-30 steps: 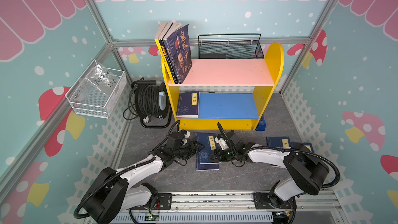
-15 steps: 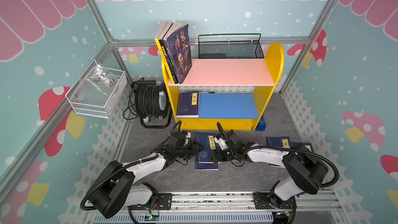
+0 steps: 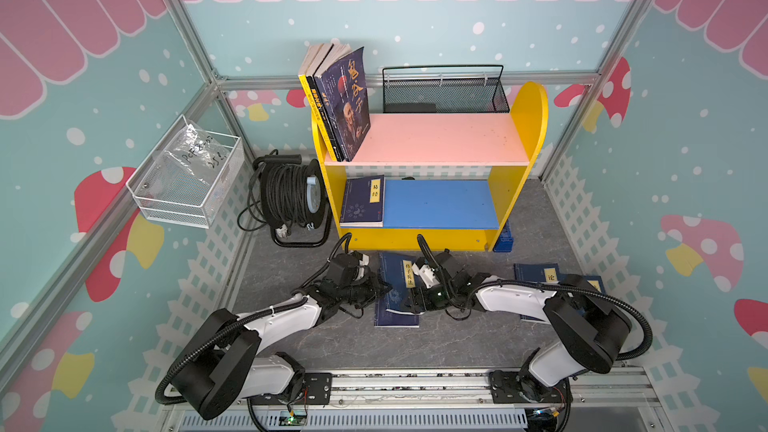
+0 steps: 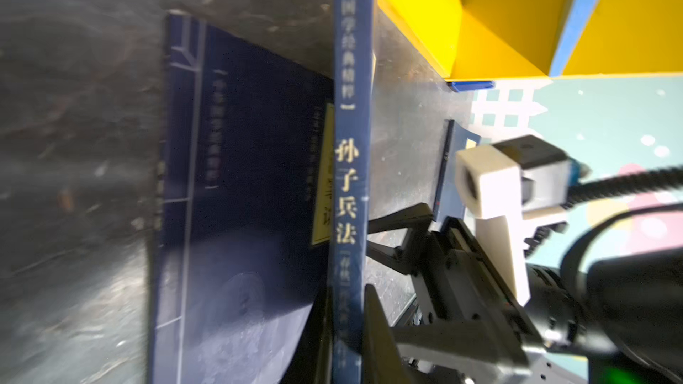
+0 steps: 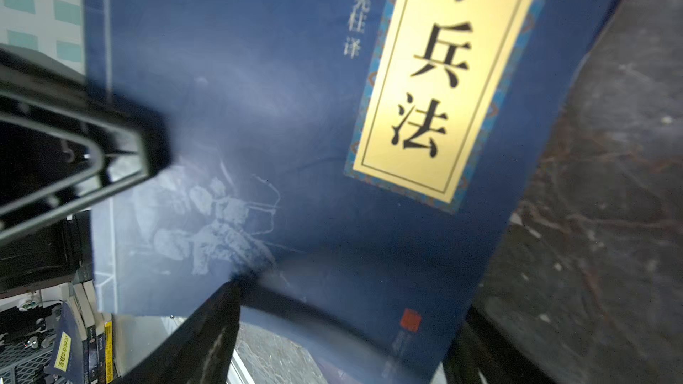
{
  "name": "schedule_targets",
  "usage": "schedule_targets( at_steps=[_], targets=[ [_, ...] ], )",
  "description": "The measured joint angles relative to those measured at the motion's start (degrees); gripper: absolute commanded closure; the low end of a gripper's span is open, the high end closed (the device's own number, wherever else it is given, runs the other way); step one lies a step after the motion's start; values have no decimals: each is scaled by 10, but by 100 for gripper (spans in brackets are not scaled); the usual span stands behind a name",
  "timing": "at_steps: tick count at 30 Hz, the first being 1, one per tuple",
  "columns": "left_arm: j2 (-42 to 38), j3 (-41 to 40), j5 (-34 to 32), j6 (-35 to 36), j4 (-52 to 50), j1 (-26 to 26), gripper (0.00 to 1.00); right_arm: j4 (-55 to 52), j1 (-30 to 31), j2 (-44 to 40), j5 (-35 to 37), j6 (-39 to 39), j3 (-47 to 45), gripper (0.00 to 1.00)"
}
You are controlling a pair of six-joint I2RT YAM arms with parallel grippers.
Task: Stacking books/files
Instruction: Pick up the book from the book.
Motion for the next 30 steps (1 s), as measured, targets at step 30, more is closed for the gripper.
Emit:
schedule_targets(
  at_steps=[30],
  targets=[
    [-224,275,55,94,-321,22,100,213,-88,-218,-139,169,-7,5]
  ],
)
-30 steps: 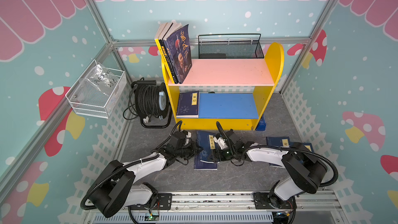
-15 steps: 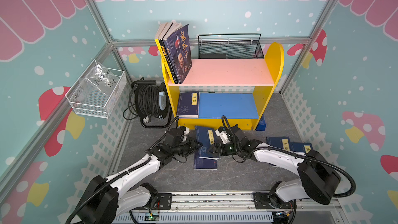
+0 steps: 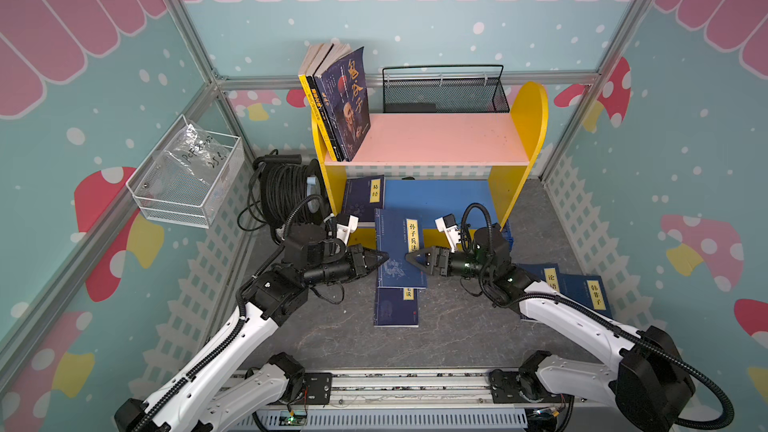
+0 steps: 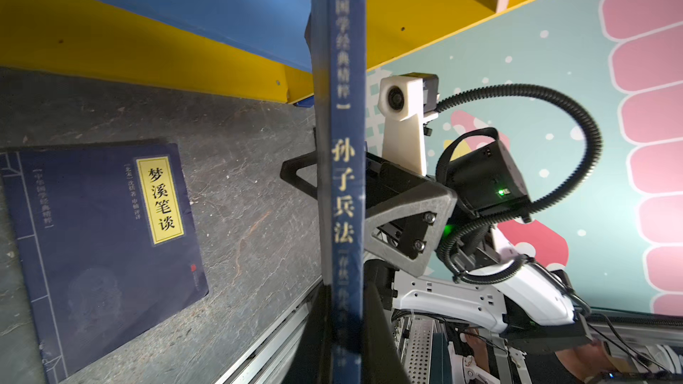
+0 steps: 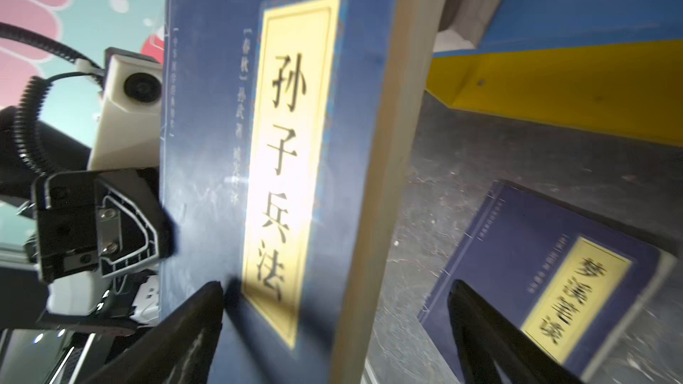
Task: Stacking books/files
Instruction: Pick up the book from the book, then place the book on the bookshelf.
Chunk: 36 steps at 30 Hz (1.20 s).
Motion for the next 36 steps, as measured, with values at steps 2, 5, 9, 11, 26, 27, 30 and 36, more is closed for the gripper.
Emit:
schedule_targets(
  at_steps=[2,5,9,11,26,27,30,36],
  targets=[
    [-3,17,5,6,-7,11,100,67,0,0,-25,32,-21,6],
    [-13,30,5,10,-10,26,100,122,0,2,-46,59,-38,8],
    [-21,42,5,12,-10,42,100,155,0,2,-58,72,-42,11],
    [-21,48,1,15,-11,45,100,169,0,2,-65,80,-41,12],
    [-18,62,-16,30,-10,50,100,338,-3,42,-101,198,-40,49],
    [-19,62,-17,30,-10,50,100,341,-3,44,-102,201,-40,52],
    [-22,62,-20,30,-10,50,100,355,-3,53,-103,216,-40,64],
    [-26,62,-24,29,-9,50,100,388,-4,69,-104,238,-40,73]
  ],
)
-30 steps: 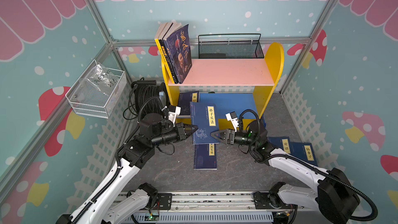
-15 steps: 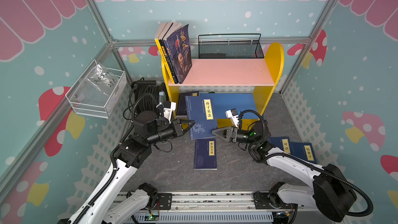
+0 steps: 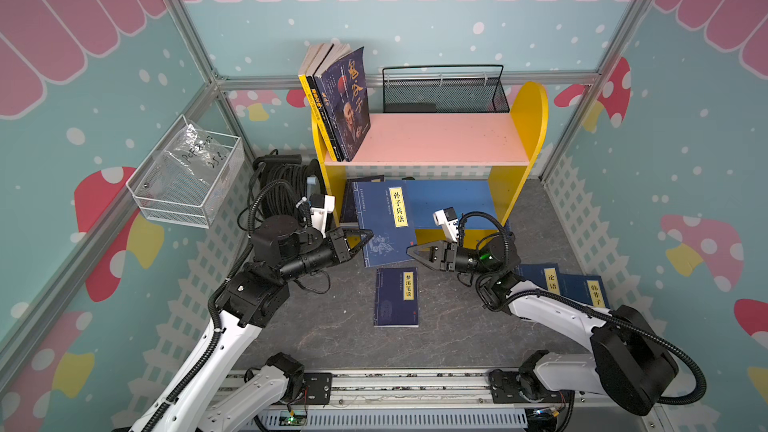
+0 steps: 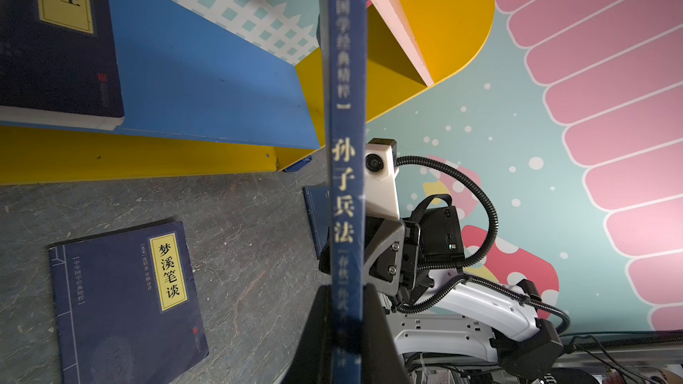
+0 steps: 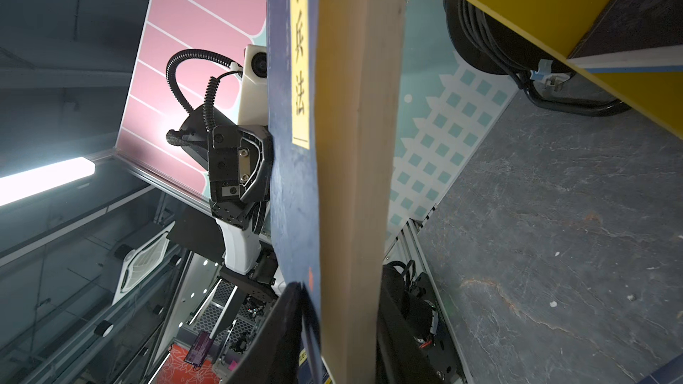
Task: Stacking books/files
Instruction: Place the book on the bookshelf.
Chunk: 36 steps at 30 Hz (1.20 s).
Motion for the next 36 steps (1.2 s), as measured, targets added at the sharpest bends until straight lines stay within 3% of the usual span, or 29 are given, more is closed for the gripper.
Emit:
schedule_targets(
  at_steps=[4,17,31,36],
  targets=[
    [-2,0,-1,-2,4,0,100,14,-1,3,0,9,0,76],
    [-1,0,0,-7,18,0,100,55,0,19,-8,26,8,63],
    [13,0,1,-15,31,3,100,86,1,43,-8,42,16,95],
    [17,0,-3,-15,31,4,89,90,1,50,-2,48,16,100]
  ],
)
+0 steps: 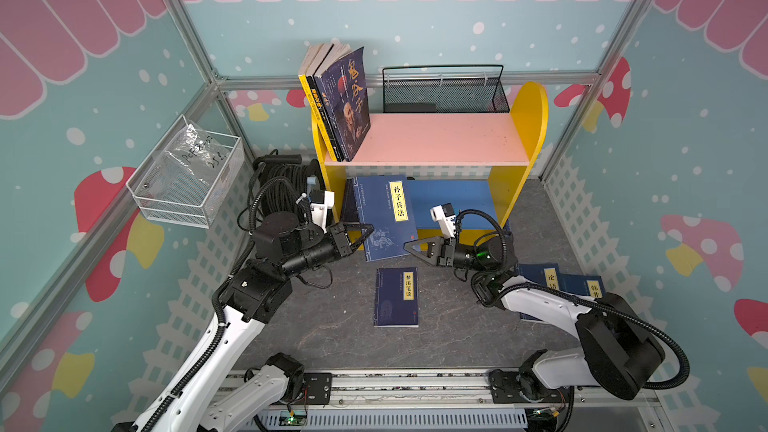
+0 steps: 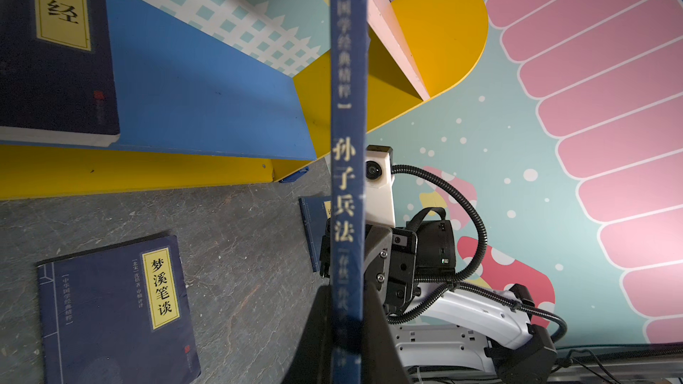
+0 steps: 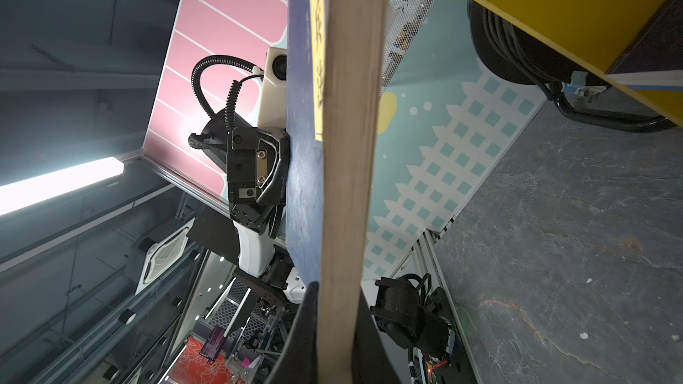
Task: Stacking books/files
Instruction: Place the book on the bookshelf.
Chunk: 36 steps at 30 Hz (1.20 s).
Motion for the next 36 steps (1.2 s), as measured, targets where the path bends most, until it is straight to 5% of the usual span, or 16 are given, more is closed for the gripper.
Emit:
schedule_targets(
  at_steps=[14,24,36],
  targets=[
    [7,15,-54,35,-80,3,1,-19,0,25,39,3,0,100],
    [-12,135,-210,127,-264,44,0,-231,-4,45,91,-96,96,100],
    [-108,150,-341,139,-353,45,1,-316,-7,177,149,-156,252,100]
  ],
)
